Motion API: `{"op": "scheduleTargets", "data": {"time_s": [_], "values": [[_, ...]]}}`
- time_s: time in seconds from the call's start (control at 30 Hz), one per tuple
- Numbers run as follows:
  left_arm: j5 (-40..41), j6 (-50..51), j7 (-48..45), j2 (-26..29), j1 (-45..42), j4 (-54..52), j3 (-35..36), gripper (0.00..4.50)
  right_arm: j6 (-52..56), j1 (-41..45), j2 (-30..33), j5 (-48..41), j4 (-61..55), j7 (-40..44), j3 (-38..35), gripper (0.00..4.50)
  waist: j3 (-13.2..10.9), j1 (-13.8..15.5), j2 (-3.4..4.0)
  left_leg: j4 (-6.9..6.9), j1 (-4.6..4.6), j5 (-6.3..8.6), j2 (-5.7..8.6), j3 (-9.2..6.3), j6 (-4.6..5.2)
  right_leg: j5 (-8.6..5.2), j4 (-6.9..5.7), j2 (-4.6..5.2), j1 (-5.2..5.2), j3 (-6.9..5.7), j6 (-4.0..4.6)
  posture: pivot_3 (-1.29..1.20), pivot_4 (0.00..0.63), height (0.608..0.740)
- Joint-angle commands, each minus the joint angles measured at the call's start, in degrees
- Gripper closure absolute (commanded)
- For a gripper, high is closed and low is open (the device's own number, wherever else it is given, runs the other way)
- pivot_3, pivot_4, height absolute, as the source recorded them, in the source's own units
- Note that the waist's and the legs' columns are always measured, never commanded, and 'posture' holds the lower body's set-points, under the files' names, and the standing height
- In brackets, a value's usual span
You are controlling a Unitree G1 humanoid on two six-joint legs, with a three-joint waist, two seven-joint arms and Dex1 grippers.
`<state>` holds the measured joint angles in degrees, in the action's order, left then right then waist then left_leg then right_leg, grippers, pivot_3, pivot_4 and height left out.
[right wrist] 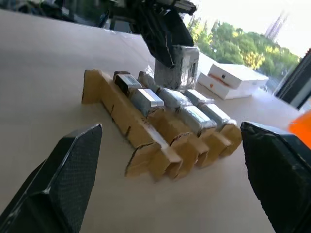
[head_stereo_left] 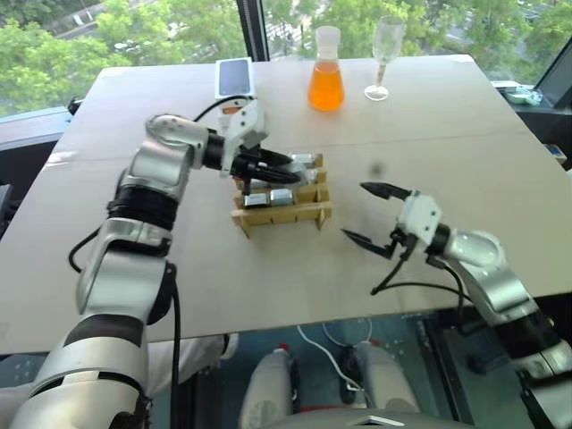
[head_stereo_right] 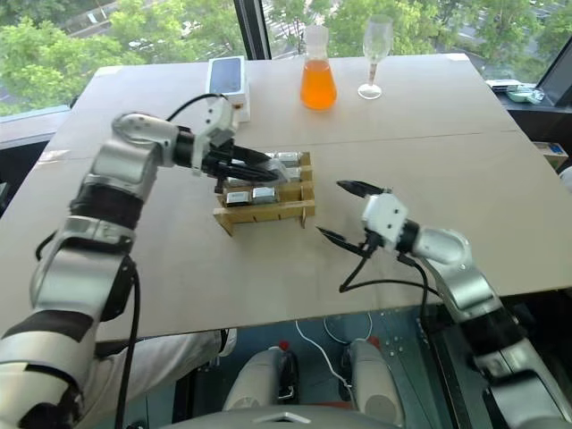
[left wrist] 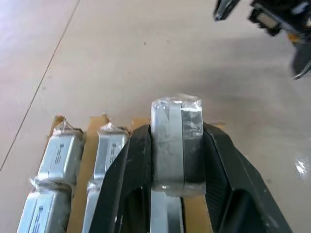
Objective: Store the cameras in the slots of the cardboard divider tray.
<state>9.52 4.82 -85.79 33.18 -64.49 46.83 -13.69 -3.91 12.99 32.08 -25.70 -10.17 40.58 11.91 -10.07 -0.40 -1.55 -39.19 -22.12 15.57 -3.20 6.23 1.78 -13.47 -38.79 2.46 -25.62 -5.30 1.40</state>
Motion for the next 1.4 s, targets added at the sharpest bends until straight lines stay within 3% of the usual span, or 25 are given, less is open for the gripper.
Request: {"op": "scheduleTargets", "data": {"time_s": [0.03,0.27,0.43,1.0,1.4], "values": [[-2.59,-6.49,-0.64,-2.14,-3.78,6.48,0.62,3.69,7.15,-6.76,-1.76,-6.16,-8.88,-4.87,-4.91,0.00,0.01,0.24,-0.02,-0.01,-0.04,0.00,0.01,-0.04,0.00,0.00,0.01,-0.08,0.00,-0.02,0.00,0.00,0.150,0.740],[-6.02,-12.44,1.09,-5.69,-6.84,16.63,1.85,3.69,7.93,-17.07,-4.43,-4.74,-13.31,-7.25,-8.74,0.00,0.02,0.05,-0.09,-0.04,-0.08,0.10,0.04,-0.09,0.17,-0.03,0.04,-0.16,-0.02,-0.02,-0.05,0.00,0.150,0.740],[-8.22,-13.58,0.17,-6.28,-7.43,19.51,1.53,3.69,6.30,-21.06,-5.15,-5.19,-14.84,-4.31,-10.44,0.00,0.01,-0.09,-0.10,-0.05,-0.13,0.10,0.04,-0.15,0.17,-0.03,0.07,-0.19,-0.02,-0.08,-0.05,0.00,0.150,0.740],[-11.80,-5.85,-2.98,-7.04,-7.62,20.56,1.37,3.69,1.51,-20.06,-7.32,-3.54,-11.25,3.00,-12.33,0.00,0.00,-0.23,-0.12,-0.07,-0.12,0.11,0.04,-0.20,0.17,-0.03,0.05,-0.30,-0.02,-0.10,-0.05,0.00,0.150,0.740],[-14.10,-12.01,-1.56,-8.46,-7.36,20.67,1.70,3.69,0.89,-20.28,-8.50,-2.58,-11.18,2.75,-12.74,0.00,0.00,-0.11,-0.12,-0.09,-0.11,0.10,0.04,-0.19,0.16,-0.03,0.02,-0.29,-0.01,-0.09,-0.04,0.00,0.150,0.740]]}}
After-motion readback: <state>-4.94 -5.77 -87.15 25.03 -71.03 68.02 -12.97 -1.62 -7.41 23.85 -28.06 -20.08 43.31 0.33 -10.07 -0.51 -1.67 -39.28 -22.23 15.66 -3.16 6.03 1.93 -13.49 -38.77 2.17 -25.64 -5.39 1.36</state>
